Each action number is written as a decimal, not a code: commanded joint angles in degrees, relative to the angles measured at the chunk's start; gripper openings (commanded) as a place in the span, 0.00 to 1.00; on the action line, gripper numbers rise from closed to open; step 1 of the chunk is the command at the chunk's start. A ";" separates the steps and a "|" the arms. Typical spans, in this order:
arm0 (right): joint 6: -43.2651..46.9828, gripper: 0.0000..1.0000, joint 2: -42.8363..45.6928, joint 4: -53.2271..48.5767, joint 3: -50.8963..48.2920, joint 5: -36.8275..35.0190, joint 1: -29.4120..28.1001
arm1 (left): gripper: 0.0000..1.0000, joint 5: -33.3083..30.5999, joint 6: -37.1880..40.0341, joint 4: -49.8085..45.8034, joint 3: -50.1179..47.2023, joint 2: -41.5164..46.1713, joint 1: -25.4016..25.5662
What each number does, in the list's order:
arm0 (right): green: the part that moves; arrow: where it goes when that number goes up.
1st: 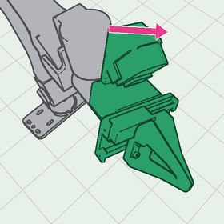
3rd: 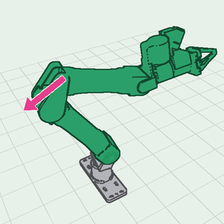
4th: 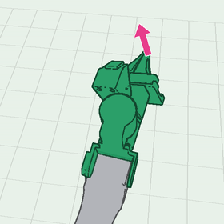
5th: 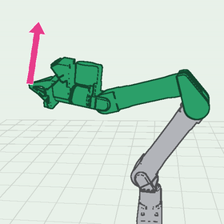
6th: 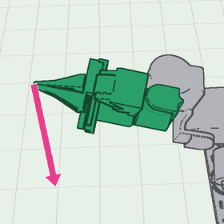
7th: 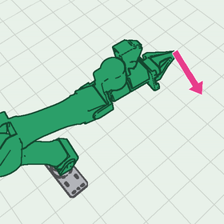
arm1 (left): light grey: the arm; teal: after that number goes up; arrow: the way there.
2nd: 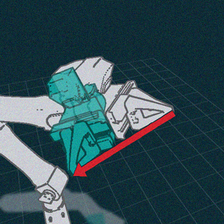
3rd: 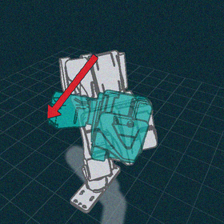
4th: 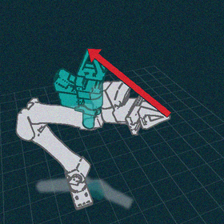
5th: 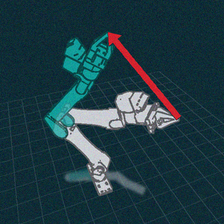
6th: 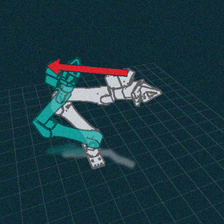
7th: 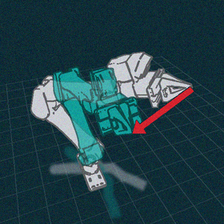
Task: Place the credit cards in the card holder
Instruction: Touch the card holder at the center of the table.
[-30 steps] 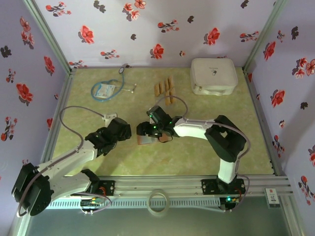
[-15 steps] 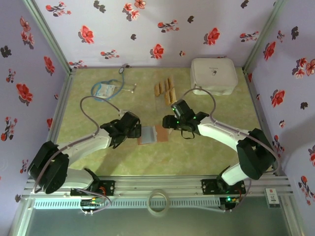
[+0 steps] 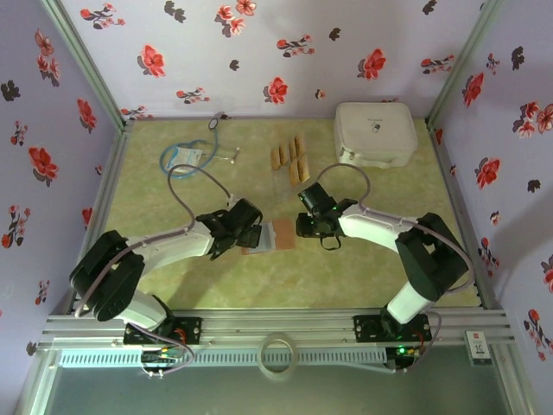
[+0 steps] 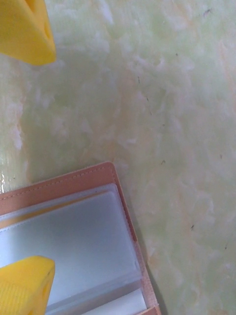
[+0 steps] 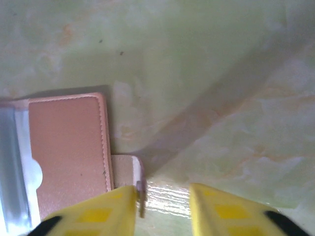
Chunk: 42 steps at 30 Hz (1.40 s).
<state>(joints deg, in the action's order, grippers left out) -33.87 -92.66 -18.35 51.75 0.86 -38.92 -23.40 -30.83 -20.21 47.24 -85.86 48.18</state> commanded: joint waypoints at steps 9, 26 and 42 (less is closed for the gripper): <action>1.61 0.10 0.52 0.46 -0.32 0.19 0.93 | 1.00 -2.07 1.61 1.24 0.34 -2.97 0.86; 1.82 0.01 2.21 0.26 -2.78 0.02 1.75 | 1.00 -6.02 -0.61 -0.32 -0.62 -6.15 0.86; 1.63 0.08 2.76 -0.07 -2.80 0.37 2.10 | 1.00 -8.09 -1.95 -2.12 0.07 -6.46 0.86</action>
<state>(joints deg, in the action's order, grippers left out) -32.97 -91.77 -17.85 49.50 1.69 -37.39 -29.06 -32.40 -18.83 47.11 -91.92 48.88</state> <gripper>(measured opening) 0.066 0.996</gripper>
